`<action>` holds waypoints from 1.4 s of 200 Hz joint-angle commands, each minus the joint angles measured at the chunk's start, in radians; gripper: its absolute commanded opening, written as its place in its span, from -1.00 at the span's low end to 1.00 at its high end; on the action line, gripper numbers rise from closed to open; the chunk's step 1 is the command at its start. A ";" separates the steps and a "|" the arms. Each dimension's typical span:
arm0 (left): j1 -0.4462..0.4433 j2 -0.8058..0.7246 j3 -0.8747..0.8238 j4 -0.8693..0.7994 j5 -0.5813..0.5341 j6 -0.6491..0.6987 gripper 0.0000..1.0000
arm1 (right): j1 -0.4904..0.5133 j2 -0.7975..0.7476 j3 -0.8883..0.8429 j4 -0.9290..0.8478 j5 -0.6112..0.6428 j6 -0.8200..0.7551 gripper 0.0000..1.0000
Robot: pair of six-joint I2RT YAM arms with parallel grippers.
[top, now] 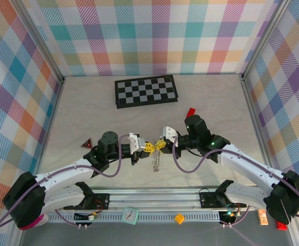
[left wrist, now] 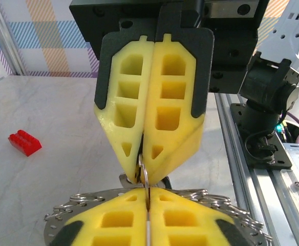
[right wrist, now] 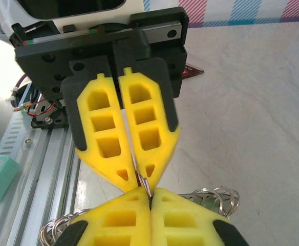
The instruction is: Put the keys on the keyring
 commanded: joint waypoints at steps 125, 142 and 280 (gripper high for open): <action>-0.003 -0.012 0.155 -0.340 -0.071 0.095 -0.62 | 0.131 0.098 0.234 -0.362 0.195 -0.232 -1.00; -0.002 -0.011 0.159 -0.337 -0.075 0.094 -0.70 | 0.135 0.101 0.237 -0.353 0.174 -0.217 -1.00; -0.003 -0.036 0.038 -0.095 -0.010 0.029 -1.00 | 0.002 0.018 0.024 -0.065 -0.001 0.021 -0.40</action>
